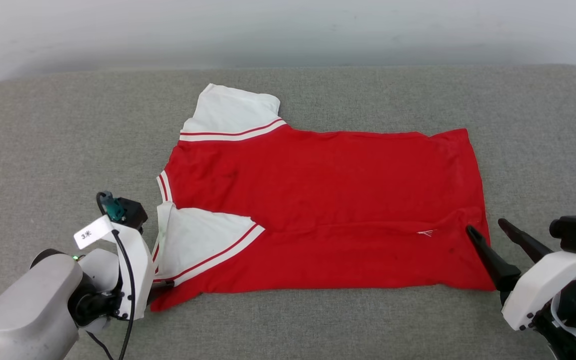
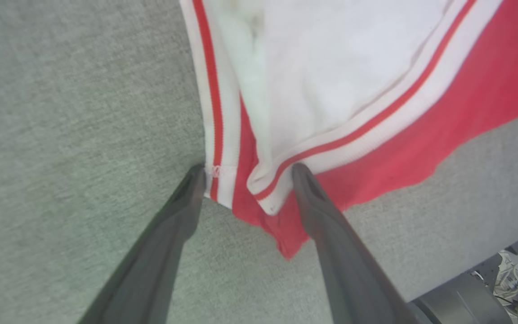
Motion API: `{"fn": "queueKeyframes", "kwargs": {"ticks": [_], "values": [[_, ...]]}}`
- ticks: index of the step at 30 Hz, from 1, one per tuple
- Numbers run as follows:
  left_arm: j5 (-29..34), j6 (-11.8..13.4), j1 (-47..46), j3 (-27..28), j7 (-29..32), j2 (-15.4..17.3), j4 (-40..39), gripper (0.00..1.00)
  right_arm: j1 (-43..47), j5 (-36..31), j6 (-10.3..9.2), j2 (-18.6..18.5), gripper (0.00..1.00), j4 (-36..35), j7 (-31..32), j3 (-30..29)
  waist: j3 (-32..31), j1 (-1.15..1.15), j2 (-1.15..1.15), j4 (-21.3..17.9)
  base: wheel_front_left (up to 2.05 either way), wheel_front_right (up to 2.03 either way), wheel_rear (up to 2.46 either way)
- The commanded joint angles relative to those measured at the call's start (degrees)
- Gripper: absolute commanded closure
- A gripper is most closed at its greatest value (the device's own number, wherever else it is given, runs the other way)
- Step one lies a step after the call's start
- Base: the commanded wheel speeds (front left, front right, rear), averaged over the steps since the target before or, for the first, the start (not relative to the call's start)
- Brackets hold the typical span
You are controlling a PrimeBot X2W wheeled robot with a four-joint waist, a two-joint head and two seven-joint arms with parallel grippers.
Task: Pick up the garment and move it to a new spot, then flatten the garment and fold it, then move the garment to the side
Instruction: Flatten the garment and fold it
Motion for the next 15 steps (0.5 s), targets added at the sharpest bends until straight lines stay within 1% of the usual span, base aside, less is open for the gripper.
{"fn": "queueKeyframes", "kwargs": {"ticks": [1,3,6,7,8,9,12,15], "values": [[0.4,0.4,2.3,-1.4,0.0,-1.3,1.8,0.00,-0.6,0.0,-0.07,0.3,0.00,-0.2,0.1,0.1,0.4,0.01,0.00,-0.2,0.00,0.00,0.00],[0.2,0.1,3.4,-2.6,0.6,-1.8,3.0,0.00,-0.8,0.1,-0.07,0.3,0.00,-0.1,0.2,0.4,0.6,0.01,0.00,-0.4,0.00,0.00,0.00],[-0.1,-0.2,4.0,-3.3,-0.2,-2.5,3.7,0.00,-1.3,0.4,-0.07,-0.4,0.00,-0.3,0.5,0.3,0.4,0.01,0.00,-0.4,0.00,0.00,0.00],[0.1,-0.4,4.0,-3.6,-0.6,-2.5,3.7,0.60,-1.4,0.5,-0.07,-0.8,0.00,-0.4,0.7,0.2,0.2,0.01,0.00,-0.4,0.00,0.00,0.00],[0.3,-0.5,4.0,-3.8,-1.1,-2.3,3.4,0.77,-1.6,0.4,-0.07,-1.3,0.00,-0.7,0.9,0.0,0.0,0.01,0.00,-0.4,0.00,0.00,0.00],[0.4,-0.6,3.8,-3.9,-1.6,-2.1,3.0,1.00,-2.0,0.3,-0.07,-1.8,0.00,-1.0,1.2,-0.3,-0.3,0.01,0.00,-0.3,0.00,0.00,0.00],[1.8,-0.7,2.5,-3.9,-4.0,-0.3,1.9,1.00,-3.0,0.1,-0.07,-3.8,0.00,-2.2,2.7,-0.9,-1.0,0.01,0.00,-0.1,0.00,0.00,0.00],[1.6,-0.7,1.3,-2.9,-6.8,0.1,0.4,1.00,-4.9,-0.5,-0.07,-6.9,0.00,-3.3,6.0,-0.3,-1.6,0.01,0.00,0.2,0.00,0.00,0.00]]}}
